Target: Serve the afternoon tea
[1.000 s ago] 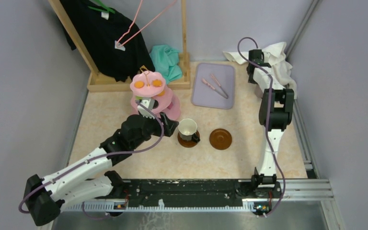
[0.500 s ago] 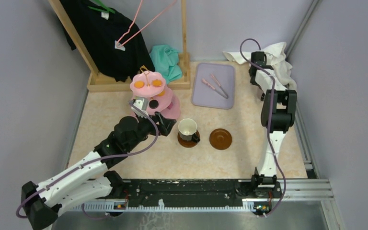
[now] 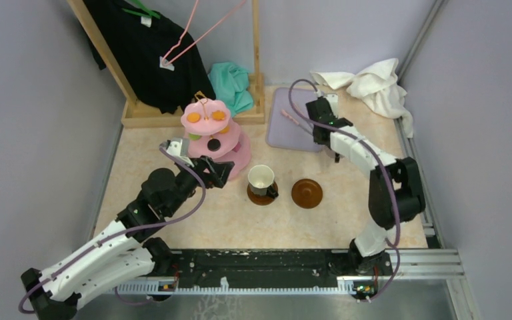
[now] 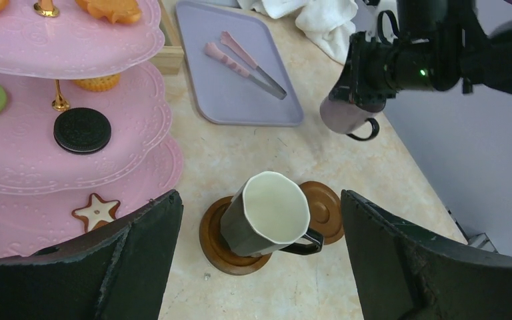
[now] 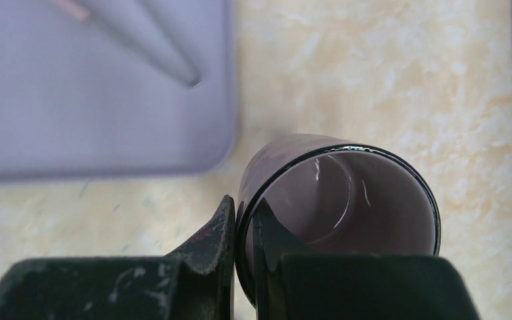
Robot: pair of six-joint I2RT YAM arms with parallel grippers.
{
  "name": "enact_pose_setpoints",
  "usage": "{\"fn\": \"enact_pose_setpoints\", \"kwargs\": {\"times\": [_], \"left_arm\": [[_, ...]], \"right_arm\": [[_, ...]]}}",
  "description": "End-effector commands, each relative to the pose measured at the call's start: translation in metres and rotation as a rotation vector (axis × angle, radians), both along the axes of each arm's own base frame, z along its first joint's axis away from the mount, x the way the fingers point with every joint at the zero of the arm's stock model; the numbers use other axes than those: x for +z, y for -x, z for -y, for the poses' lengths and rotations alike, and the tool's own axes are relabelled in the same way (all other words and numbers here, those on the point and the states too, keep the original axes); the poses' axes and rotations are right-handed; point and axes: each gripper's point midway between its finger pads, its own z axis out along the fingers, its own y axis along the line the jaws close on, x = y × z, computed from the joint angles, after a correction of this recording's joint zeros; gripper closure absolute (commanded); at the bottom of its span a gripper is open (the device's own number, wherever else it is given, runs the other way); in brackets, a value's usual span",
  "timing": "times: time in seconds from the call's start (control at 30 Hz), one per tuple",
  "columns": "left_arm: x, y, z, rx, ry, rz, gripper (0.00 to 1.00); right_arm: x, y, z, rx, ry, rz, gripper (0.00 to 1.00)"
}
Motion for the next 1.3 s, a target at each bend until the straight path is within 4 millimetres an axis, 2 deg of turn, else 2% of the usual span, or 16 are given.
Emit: {"fn": "enact_pose_setpoints", "kwargs": {"times": [0.0,0.17,0.33,0.4,0.53,0.83,1.27], "left_arm": [[0.007,0.002,-0.007,0.015,-0.009,0.026,0.07],[0.011,0.003,-0.007,0.006,-0.009,0.035,0.07],[0.015,0.004,-0.008,0.007,-0.011,0.046,0.07],[0.015,0.004,-0.007,0.004,-0.011,0.045,0.07],[0.014,0.004,-0.007,0.002,-0.012,0.045,0.07],[0.014,0.005,-0.005,-0.007,-0.008,0.041,0.07],[0.011,0.006,-0.006,-0.007,-0.004,0.037,0.07]], "right_arm": [[0.058,0.03,-0.028,0.006,-0.02,0.194,1.0],[0.058,0.074,-0.065,0.084,-0.094,0.202,1.0],[0.05,0.107,-0.094,0.149,-0.113,0.182,1.0],[0.045,0.115,-0.102,0.169,-0.139,0.173,1.0],[0.032,0.131,-0.106,0.176,-0.139,0.145,1.0],[0.011,0.153,-0.122,0.207,-0.177,0.105,1.0],[0.005,0.164,-0.134,0.234,-0.193,0.08,1.0]]}}
